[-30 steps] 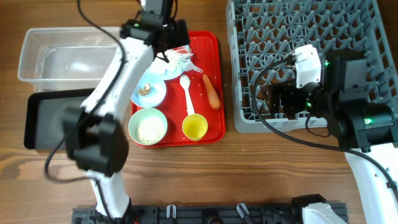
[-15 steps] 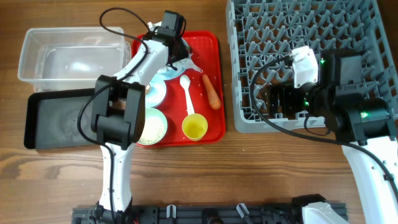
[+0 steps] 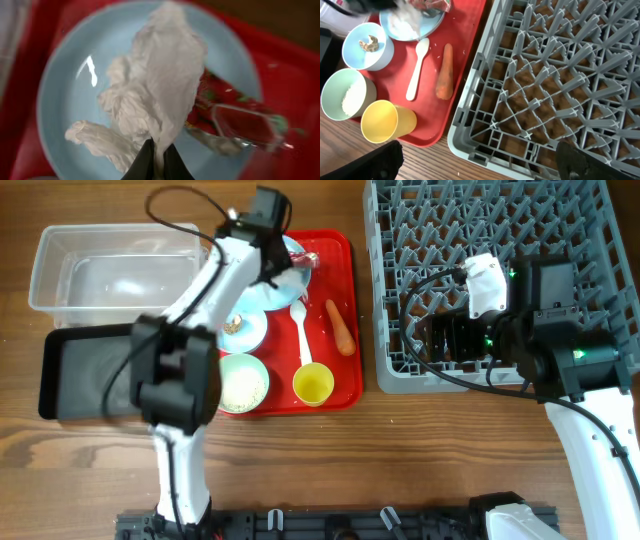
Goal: Sort waste into correct bins and load items into the dishwasher rack
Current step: 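Carry the tissue left and drop it into the clear bin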
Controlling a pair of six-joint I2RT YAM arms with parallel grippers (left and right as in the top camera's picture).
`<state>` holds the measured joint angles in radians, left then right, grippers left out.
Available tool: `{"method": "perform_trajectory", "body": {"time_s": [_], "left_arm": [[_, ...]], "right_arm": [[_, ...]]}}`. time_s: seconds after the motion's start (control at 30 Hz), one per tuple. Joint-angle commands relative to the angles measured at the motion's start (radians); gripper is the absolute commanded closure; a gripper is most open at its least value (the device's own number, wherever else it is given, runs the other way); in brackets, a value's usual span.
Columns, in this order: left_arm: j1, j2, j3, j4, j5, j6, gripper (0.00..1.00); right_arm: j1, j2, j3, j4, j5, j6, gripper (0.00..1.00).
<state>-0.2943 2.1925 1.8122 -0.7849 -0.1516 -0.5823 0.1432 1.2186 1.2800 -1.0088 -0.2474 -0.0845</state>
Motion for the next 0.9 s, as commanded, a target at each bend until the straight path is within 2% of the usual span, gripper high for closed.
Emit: {"method": "perform_trajectory", "body": {"time_s": [0.0,0.07,0.13,0.33,0.4,0.43,0.47,0.5,0.57,0.63,0.67,0.77,0.8,0.87], "left_arm": [[0.005,-0.261,0.023,-0.016,0.000,0.006,0.96],[0.021,-0.332,0.023,-0.029,-0.005,0.019,0.96],[0.107,-0.424,0.023,-0.081,-0.076,0.028,0.96],[0.329,-0.383,0.013,-0.140,-0.111,0.028,0.96],[0.433,-0.306,0.013,-0.112,-0.107,0.028,0.94],[0.458,-0.276,0.013,-0.097,-0.108,0.028,0.89],[0.477,-0.245,0.013,-0.078,-0.107,0.028,0.79],[0.494,-0.204,0.013,-0.055,-0.107,0.028,0.58],[0.503,-0.154,0.013,-0.041,-0.107,0.028,0.24],[0.504,-0.118,0.013,-0.040,-0.105,0.028,0.06],[0.504,-0.115,0.013,-0.040,-0.104,0.028,0.00],[0.502,-0.132,0.015,-0.039,-0.097,0.028,0.00],[0.502,-0.144,0.015,-0.048,-0.083,0.029,0.01],[0.502,-0.173,0.015,-0.069,-0.045,0.028,0.09]], "right_arm": [[0.005,0.002,0.018,0.001,-0.028,-0.010,0.00],[0.005,0.002,0.018,0.001,-0.037,-0.010,0.00],[0.005,0.002,0.018,0.001,-0.043,-0.010,0.00],[0.005,0.002,0.018,-0.002,-0.043,-0.010,0.00],[0.005,0.002,0.018,-0.002,-0.043,-0.009,0.00],[0.005,0.002,0.018,-0.002,-0.043,-0.010,0.00],[0.005,0.002,0.018,-0.002,-0.043,-0.009,0.00],[0.005,0.002,0.018,-0.002,-0.043,-0.009,0.00],[0.005,0.002,0.018,-0.002,-0.043,-0.010,0.00],[0.005,0.002,0.018,-0.002,-0.043,-0.010,0.00],[0.005,0.002,0.018,-0.002,-0.043,-0.010,0.01],[0.005,0.002,0.018,-0.001,-0.043,-0.010,0.00],[0.005,0.002,0.018,-0.002,-0.043,-0.009,0.00],[0.005,0.002,0.018,-0.002,-0.043,-0.010,0.00]]}}
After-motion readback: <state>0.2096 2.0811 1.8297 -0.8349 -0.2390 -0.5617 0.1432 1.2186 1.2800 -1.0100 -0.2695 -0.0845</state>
